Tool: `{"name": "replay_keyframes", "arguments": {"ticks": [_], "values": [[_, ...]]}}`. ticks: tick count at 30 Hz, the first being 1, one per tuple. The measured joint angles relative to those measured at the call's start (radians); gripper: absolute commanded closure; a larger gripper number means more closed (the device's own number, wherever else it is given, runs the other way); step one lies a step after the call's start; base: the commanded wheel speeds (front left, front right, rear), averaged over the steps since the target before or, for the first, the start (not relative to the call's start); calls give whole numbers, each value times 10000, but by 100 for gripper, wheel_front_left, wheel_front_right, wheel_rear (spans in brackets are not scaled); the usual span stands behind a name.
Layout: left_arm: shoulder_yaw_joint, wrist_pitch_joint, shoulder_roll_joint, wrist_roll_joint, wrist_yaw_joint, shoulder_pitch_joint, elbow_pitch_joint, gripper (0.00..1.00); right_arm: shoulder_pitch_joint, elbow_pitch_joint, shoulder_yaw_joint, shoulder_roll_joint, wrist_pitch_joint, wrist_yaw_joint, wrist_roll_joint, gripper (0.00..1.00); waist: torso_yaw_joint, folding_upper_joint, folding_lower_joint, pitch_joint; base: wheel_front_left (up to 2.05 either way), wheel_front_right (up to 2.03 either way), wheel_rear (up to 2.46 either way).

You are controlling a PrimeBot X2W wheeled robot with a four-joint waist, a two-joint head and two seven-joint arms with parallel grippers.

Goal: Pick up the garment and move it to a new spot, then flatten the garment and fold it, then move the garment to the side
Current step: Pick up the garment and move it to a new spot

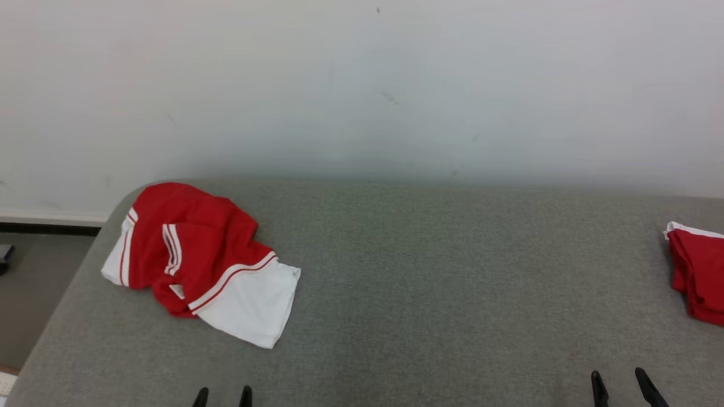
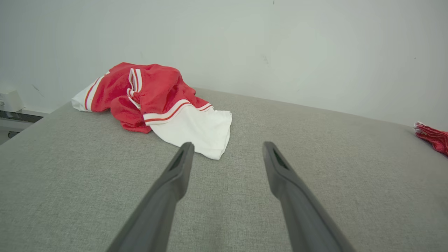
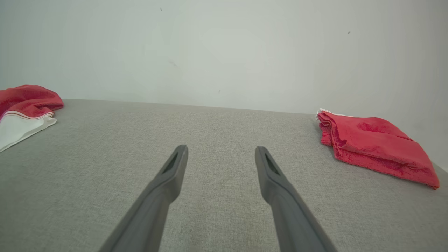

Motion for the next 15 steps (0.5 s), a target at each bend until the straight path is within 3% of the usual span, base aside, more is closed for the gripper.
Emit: {"name": "replay_keyframes", "arguments": {"ticks": [15], "values": [[508,-2,0,6,71,278,-121,0,49,69,196,25,2,0,6,0,1688,0,1,-86,0,0,0]]}}
